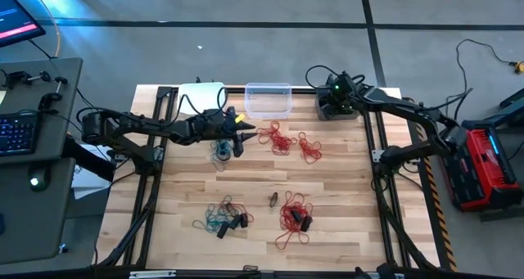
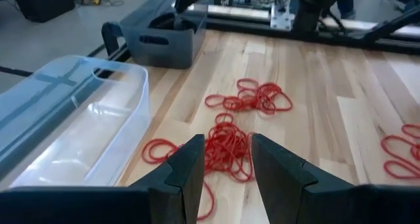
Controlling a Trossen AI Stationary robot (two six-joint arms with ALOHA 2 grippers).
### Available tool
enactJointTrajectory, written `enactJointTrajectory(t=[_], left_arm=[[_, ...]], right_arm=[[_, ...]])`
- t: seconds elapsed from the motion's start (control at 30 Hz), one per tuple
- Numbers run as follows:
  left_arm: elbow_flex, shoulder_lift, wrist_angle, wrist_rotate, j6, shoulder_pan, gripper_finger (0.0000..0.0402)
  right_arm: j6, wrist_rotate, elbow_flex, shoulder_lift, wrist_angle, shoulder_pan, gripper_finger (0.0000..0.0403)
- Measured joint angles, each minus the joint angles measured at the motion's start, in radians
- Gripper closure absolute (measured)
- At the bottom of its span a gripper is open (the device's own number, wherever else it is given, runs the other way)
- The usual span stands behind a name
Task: Sort rubber bands into baskets
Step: Put the black rubber band into the black bin
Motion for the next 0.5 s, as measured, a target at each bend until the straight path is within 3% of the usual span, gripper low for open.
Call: enactJointTrajectory(t=[0.07,0.37,0.5], left_arm=[[0.000,0.000,-0.009,-0.009,0.005,0.000,0.0282],[0.000,0.000,-0.016,-0.022,0.033,0.000,0.0282],[0.000,0.000,-0.023,-0.022,0.025,0.000,0.0282]], right_arm=[[-0.001,0.001,0.000,0.000,0.002,0.007,0.0395],[-0.002,-0.061,0.000,0.000,0.099,0.137,0.0401],[0.034,-0.022,-0.007,0.000,0.164,0.231,0.0402]])
